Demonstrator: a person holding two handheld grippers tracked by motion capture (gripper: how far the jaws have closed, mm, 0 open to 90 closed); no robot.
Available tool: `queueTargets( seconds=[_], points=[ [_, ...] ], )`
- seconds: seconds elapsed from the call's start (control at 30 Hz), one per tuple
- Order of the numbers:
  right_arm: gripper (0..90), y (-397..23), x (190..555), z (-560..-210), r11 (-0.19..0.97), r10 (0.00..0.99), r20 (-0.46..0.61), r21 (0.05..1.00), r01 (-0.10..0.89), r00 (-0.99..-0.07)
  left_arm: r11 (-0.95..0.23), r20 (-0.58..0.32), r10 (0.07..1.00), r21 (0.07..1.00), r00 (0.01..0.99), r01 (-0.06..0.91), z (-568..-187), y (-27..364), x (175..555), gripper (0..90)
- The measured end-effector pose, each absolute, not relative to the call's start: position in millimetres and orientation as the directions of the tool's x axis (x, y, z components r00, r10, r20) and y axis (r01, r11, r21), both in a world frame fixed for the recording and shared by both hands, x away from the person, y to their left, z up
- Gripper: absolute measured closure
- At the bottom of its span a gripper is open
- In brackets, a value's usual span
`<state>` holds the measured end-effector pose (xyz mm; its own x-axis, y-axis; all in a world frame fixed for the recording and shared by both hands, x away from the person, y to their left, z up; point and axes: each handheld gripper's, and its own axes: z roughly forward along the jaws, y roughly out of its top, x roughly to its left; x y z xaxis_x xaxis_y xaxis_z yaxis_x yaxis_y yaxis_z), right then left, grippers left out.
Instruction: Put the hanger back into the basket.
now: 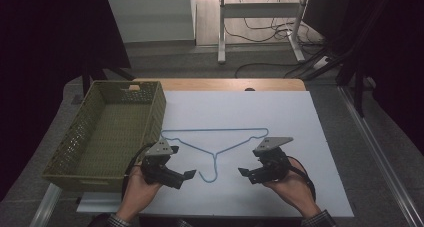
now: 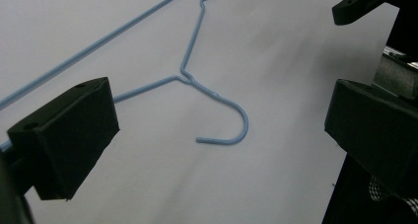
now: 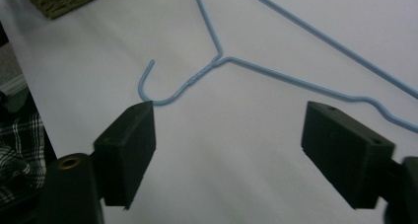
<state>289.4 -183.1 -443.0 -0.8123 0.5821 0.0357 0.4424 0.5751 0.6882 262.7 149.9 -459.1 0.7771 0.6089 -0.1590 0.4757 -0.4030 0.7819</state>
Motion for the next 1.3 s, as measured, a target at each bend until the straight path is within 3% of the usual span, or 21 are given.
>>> queueTargets(
  seconds=[0.27, 0.83, 1.3],
  points=[
    [36.0, -153, 294, -454, 0.621, 0.522, 0.047, 0.664, 0.417, -0.852, -0.398, -0.167, 0.63, 0.769, 0.758, 0.5, -473, 148, 277, 0.2],
    [73.6, -89, 302, -498, 0.745, 0.34, 0.07, 0.588, 0.314, -0.938, -0.43, -0.133, 0.641, 0.754, 0.756, 0.497, -492, 144, 281, 0.0],
    [82.9, -70, 306, -518, 0.799, 0.262, 0.077, 0.541, 0.261, -0.962, -0.44, -0.128, 0.651, 0.74, 0.748, 0.509, -494, 144, 280, 0.0]
  ],
)
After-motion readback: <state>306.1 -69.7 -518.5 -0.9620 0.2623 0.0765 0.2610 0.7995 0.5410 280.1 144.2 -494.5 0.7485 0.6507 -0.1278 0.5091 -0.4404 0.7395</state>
